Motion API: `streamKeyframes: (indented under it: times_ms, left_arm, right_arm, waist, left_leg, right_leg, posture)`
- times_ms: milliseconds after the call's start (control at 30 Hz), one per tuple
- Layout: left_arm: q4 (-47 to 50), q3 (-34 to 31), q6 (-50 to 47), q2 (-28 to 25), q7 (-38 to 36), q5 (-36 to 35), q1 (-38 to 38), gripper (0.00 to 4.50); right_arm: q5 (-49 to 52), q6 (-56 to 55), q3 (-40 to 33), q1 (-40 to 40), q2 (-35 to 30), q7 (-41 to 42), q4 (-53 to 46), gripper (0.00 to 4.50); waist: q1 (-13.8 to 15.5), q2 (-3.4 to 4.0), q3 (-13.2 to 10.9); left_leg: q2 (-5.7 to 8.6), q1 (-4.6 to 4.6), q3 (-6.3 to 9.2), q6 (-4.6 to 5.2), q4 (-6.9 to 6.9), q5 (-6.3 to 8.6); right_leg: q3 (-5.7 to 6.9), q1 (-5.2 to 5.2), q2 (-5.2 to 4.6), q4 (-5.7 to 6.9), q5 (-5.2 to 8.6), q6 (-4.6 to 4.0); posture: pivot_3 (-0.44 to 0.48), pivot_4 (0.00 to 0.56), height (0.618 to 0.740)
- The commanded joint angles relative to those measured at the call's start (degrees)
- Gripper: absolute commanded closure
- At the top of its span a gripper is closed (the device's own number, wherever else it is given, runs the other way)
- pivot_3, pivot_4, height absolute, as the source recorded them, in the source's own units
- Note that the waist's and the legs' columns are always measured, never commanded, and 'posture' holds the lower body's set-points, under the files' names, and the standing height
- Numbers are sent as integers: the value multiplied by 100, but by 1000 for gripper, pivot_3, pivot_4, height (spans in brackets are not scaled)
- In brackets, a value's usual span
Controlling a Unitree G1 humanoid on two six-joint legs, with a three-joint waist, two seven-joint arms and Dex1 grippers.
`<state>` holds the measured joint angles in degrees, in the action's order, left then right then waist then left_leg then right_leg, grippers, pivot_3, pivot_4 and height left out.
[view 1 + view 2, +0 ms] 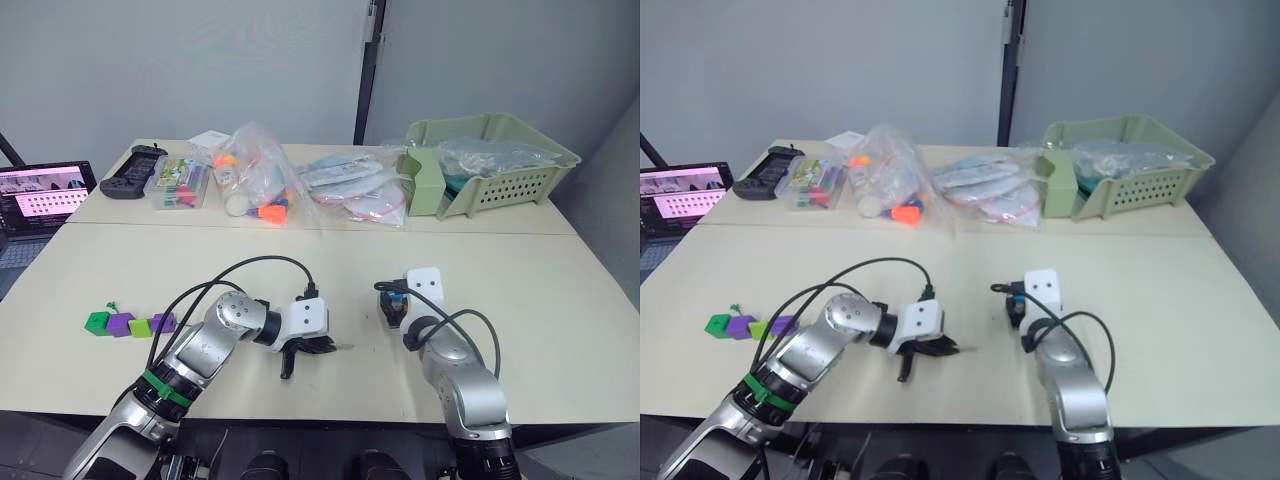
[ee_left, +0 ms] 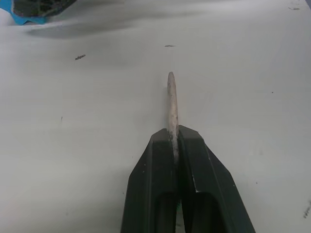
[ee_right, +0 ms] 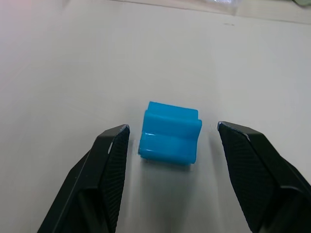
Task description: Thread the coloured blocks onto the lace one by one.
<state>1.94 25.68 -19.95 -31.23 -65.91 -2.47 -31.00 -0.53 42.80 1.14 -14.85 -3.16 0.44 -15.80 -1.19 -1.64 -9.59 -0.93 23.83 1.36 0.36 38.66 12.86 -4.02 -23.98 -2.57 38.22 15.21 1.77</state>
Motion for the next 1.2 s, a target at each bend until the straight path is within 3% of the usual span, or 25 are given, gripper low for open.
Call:
streamKeyframes:
  times_ms: [33, 200, 400, 433, 633, 800, 1067, 1200]
  left_arm:
    - [167, -93, -26, -36, 16, -22, 10, 4500]
    - [184, -104, -32, -48, 40, -22, 27, 4500]
    - [183, -107, -23, -55, 40, -30, 30, 4500]
    - [181, -109, -20, -57, 33, -36, 33, 4500]
    - [178, -132, 21, -83, 9, -63, 76, 4500]
    - [124, -160, 59, -94, 14, -51, 75, 4500]
    - [158, -146, 43, -94, -5, -47, 79, 4500]
    - [188, -145, 46, -119, -9, -41, 112, 4500]
  right_arm:
    - [-23, -403, -157, -230, 136, -226, 342, 1443]
    - [71, -753, -160, -357, 317, -191, 689, 1443]
    - [86, -894, -146, -131, 446, -231, 502, 3202]
    - [95, -876, -144, -81, 446, -227, 397, 3292]
    - [101, -303, 153, 616, 513, -236, -981, 3291]
    - [90, 594, 981, 1674, 541, -303, -2431, 3291]
    - [435, 1304, 1093, 2084, 633, -98, -2242, 3291]
    - [388, 1068, 1094, 2088, 705, -170, -2228, 3291]
  waist:
    - [-8, 0, 0]
    - [-15, 1, 0]
    - [-19, 1, 1]
    - [-19, 1, 1]
    - [-23, 2, 1]
    - [-56, 4, 3]
    - [-76, 3, 4]
    - [-108, 0, 10]
  left_leg:
    - [-1, 0, 1, 0, 0, 0]
    - [0, 0, 1, 0, -3, 0]
    - [-1, 0, 2, 0, -5, 0]
    - [0, 0, 2, 0, -5, 0]
    - [-1, 1, 5, 0, -8, 0]
    - [-3, 1, 8, 0, -13, 0]
    - [-3, 0, 5, 0, -10, 0]
    - [-6, -2, 6, 0, -10, 0]
  right_leg:
    - [1, 0, 2, 1, 0, 0]
    - [0, -1, 0, 1, 0, 0]
    - [0, -3, 0, 2, 0, 0]
    - [0, -3, -1, 2, 0, 0]
    - [0, -5, -1, 2, 0, 0]
    - [1, -8, 1, 1, 0, 0]
    - [1, -5, 0, -4, 1, 1]
    - [3, -2, 3, -6, 1, 1]
  posture:
    - [0, 150, 740]
    - [0, 150, 740]
    - [0, 150, 740]
    - [0, 150, 740]
    - [0, 150, 740]
    - [0, 150, 740]
    - [0, 150, 740]
    - [0, 150, 740]
